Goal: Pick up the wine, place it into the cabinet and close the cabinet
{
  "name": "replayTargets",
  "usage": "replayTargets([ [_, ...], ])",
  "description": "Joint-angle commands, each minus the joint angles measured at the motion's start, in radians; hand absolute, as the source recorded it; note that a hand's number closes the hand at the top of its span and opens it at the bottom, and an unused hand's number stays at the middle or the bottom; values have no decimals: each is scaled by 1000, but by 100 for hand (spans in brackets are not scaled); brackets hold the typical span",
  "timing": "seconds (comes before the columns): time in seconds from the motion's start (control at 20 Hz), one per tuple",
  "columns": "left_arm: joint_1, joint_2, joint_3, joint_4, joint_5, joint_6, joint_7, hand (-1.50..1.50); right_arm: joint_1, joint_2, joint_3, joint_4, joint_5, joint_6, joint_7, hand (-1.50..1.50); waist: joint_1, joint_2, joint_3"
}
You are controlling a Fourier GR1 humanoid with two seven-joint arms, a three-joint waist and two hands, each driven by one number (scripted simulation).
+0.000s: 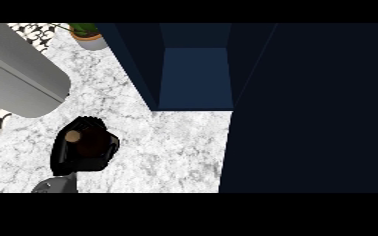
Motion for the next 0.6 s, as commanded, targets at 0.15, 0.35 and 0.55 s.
replayTargets([
  [0.15, 70, 63, 33, -212, 27, -51, 33, 150, 53, 22, 1, -51, -43, 15, -25, -150, 11, 0, 0],
  [0.35, 89, 8, -17, -316, 43, -71, 122, 150, 101, 20, 6, -87, -38, 23, -35, -150, 5, 1, 0],
  [0.55, 85, -7, -57, -484, 74, -44, 289, 150, 25, 3, -29, -59, -51, 21, -5, -150, 6, 1, 0],
])
